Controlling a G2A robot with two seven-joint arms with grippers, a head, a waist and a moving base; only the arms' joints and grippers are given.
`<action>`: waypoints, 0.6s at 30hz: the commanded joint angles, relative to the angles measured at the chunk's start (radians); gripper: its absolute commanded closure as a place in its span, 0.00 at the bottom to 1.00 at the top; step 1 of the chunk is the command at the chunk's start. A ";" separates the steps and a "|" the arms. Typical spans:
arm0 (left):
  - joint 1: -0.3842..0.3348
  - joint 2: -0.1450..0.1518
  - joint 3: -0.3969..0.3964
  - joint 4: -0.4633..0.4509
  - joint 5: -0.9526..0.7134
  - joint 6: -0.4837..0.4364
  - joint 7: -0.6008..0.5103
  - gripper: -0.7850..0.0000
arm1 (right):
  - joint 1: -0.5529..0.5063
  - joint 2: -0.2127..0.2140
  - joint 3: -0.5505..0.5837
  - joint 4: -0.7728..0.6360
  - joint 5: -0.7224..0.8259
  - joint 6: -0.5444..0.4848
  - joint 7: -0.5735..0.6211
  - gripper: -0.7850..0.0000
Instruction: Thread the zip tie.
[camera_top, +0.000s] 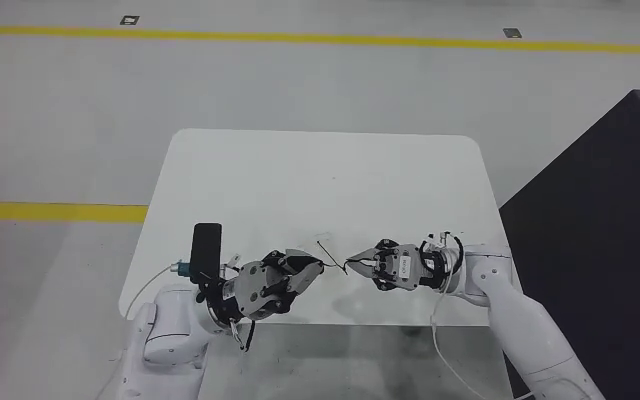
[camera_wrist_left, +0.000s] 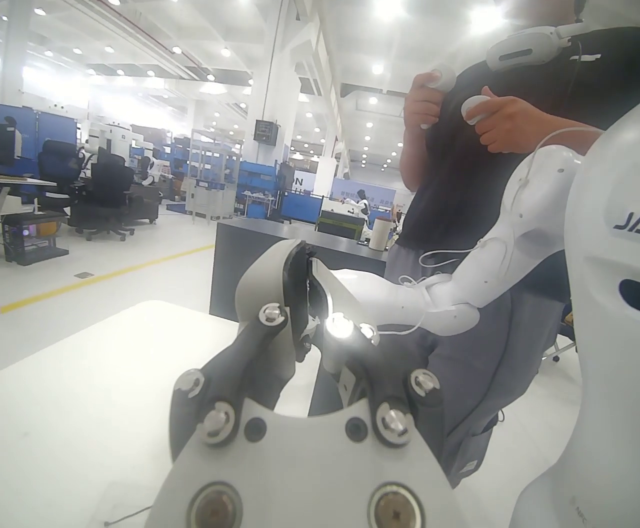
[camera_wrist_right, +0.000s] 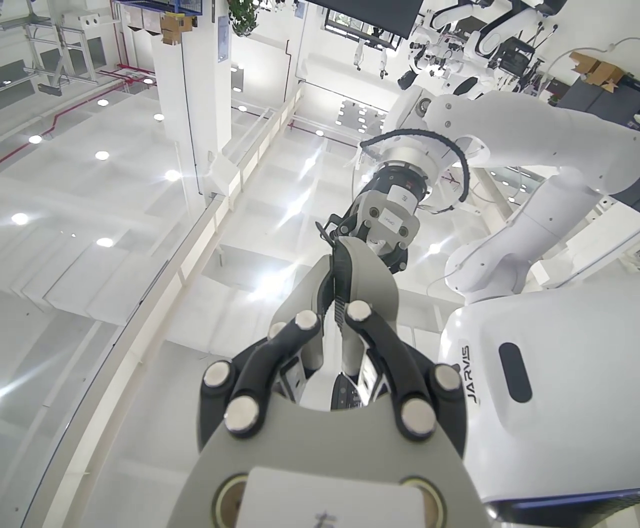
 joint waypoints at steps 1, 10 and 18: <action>-0.003 0.003 0.001 0.005 0.010 0.000 0.009 1.00 | -0.001 0.000 -0.003 -0.004 -0.006 0.001 -0.004 1.00; -0.006 0.012 0.003 0.008 0.049 0.004 0.058 1.00 | -0.003 0.001 -0.008 -0.008 -0.020 0.000 0.000 1.00; 0.002 0.023 0.002 0.012 0.068 0.005 0.082 1.00 | -0.005 0.005 -0.002 -0.003 -0.014 0.002 0.007 1.00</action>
